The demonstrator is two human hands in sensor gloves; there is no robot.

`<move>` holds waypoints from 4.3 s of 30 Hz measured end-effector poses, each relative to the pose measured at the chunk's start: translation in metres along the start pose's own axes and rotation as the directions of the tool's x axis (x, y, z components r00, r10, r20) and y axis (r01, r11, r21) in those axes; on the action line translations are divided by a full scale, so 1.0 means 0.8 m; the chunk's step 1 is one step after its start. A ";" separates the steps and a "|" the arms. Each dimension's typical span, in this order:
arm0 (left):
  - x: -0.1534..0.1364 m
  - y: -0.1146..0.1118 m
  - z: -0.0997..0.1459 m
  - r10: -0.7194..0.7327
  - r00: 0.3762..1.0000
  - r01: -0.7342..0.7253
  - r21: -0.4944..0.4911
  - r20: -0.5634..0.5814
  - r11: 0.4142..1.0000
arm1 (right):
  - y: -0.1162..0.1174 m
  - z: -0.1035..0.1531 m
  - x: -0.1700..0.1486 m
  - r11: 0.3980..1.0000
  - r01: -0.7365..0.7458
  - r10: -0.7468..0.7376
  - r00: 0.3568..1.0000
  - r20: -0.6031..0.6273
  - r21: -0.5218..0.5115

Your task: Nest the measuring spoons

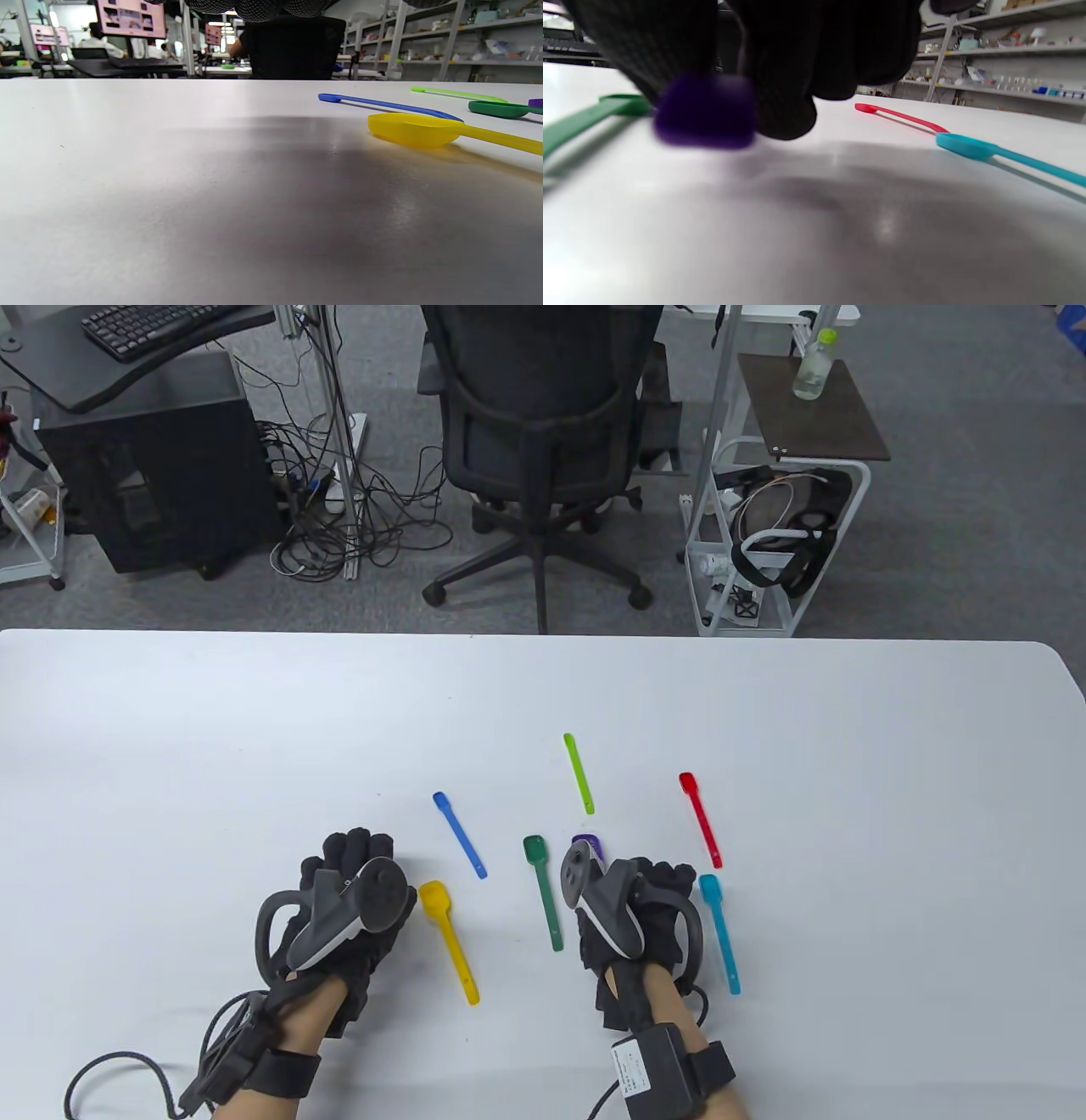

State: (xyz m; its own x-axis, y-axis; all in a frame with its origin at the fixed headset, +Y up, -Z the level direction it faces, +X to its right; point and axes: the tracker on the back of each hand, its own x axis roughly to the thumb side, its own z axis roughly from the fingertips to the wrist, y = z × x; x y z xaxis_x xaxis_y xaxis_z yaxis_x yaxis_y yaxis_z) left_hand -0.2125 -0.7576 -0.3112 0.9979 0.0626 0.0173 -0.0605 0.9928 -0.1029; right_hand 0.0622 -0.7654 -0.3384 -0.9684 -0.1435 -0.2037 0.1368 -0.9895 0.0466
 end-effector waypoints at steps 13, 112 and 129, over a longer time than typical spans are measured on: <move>0.005 0.001 0.001 -0.009 1.000 0.009 -0.003 0.010 1.000 | 0.016 0.006 0.017 0.997 -0.079 0.079 0.996 0.032 0.004; 0.307 -0.012 -0.071 -0.163 0.970 0.134 -0.164 -0.181 0.977 | 0.007 -0.048 -0.132 0.945 0.317 -0.294 0.931 -0.214 0.080; 0.306 -0.022 -0.071 -0.190 0.964 0.160 -0.165 -0.188 0.973 | 0.007 -0.047 -0.130 0.948 0.307 -0.284 0.935 -0.212 0.086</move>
State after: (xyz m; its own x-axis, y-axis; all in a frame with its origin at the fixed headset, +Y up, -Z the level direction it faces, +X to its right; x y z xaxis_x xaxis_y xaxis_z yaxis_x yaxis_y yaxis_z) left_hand 0.0344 -0.7656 -0.3619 0.9775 -0.1474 -0.1509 0.1043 0.9595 -0.2616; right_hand 0.1717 -0.7569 -0.3534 -0.9003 0.1431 -0.4112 -0.1857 -0.9804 0.0654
